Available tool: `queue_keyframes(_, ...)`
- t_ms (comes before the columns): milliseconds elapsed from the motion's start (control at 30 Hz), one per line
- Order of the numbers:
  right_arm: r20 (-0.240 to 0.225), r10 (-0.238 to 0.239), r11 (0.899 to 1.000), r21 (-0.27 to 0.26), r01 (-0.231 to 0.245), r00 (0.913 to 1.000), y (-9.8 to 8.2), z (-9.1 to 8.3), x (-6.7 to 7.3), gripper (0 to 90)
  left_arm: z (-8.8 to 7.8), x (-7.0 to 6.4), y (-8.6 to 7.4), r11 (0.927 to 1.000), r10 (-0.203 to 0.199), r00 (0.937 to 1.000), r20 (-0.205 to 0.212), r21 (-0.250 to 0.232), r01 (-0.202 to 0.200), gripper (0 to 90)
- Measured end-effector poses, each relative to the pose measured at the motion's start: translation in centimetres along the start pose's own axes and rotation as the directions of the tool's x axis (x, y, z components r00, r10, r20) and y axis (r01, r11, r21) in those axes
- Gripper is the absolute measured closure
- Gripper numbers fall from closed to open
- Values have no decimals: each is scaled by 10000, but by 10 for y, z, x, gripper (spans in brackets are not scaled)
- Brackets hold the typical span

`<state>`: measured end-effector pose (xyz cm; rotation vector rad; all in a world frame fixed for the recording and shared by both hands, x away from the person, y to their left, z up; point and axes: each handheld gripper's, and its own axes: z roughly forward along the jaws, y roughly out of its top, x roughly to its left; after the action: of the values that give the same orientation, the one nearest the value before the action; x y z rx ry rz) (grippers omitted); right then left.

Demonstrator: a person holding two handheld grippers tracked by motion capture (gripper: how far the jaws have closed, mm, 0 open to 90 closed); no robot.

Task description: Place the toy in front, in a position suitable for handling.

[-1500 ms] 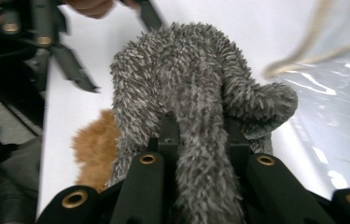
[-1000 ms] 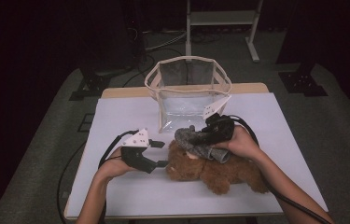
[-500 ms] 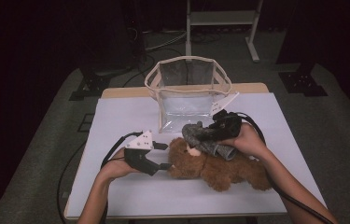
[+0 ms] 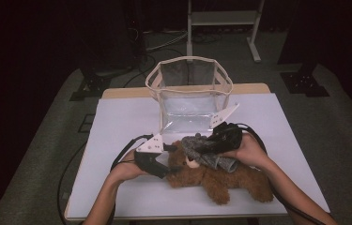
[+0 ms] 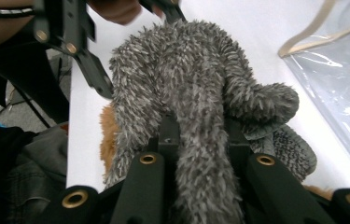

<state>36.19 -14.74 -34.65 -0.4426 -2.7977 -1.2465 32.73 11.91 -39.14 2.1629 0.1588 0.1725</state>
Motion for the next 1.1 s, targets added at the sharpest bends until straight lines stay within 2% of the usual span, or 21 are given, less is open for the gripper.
queue_keyframes(100, 40, -89, 9999, 57, 89, 10000, 1, -3, 2, 744, 7, -3, -2, 9999, -66, 9999, 153, 82, 65, 291)
queue_keyframes(233, 380, -136, 9999, 31, 135, 9992, 2, -10, -2, 744, 6, -3, -1, 9999, -49, 9998, 208, 127, 46, 305)
queue_keyframes(300, 770, -3, 10000, -42, 6, 9970, 3, -18, -10, 744, 5, -4, -2, 9999, -8, 9994, 347, 139, 3, 307)
queue_keyframes(400, 1078, 193, 9998, 53, -200, 9940, 0, -23, -18, 744, 4, -4, -2, 9998, 36, 9992, 398, 196, -44, 306)
queue_keyframes(467, 955, 393, 9988, 246, -418, 9947, -6, -21, -21, 744, 3, -4, -1, 9997, 92, 9993, 368, 225, -100, 306)
queue_keyframes(600, 736, 187, 9968, 765, -244, 9971, -16, -7, -11, 744, 1, -4, 3, 9999, 91, 9998, 178, 52, -92, 281)
queue_keyframes(700, 276, 221, 9989, 417, -233, 9994, -23, -3, -5, 745, 2, -5, 6, 9998, 173, 9997, 143, -104, -172, 263)
queue_keyframes(767, 200, 193, 9991, 364, -200, 9996, -24, -5, 1, 744, 6, -8, 7, 9996, 273, 9987, 441, -17, -273, 263)
queue_keyframes(867, 64, 133, 9996, 262, -135, 9999, -26, -11, 4, 744, 7, -10, 7, 9993, 346, 9974, 630, 124, -354, 266)
queue_keyframes(933, 224, 149, 9998, 155, -153, 9996, -25, -19, 3, 744, 7, -11, 7, 9993, 337, 9971, 676, 145, -347, 269)
queue_keyframes(1000, 583, 195, 9998, 39, -197, 9981, -25, -29, -1, 744, 7, -11, 6, 9995, 267, 9965, 787, 125, -278, 269)
queue_keyframes(1100, 1047, 474, 9988, -161, -460, 9934, -28, -43, -10, 743, 6, -10, 6, 9992, 363, 9956, 859, 154, -378, 270)
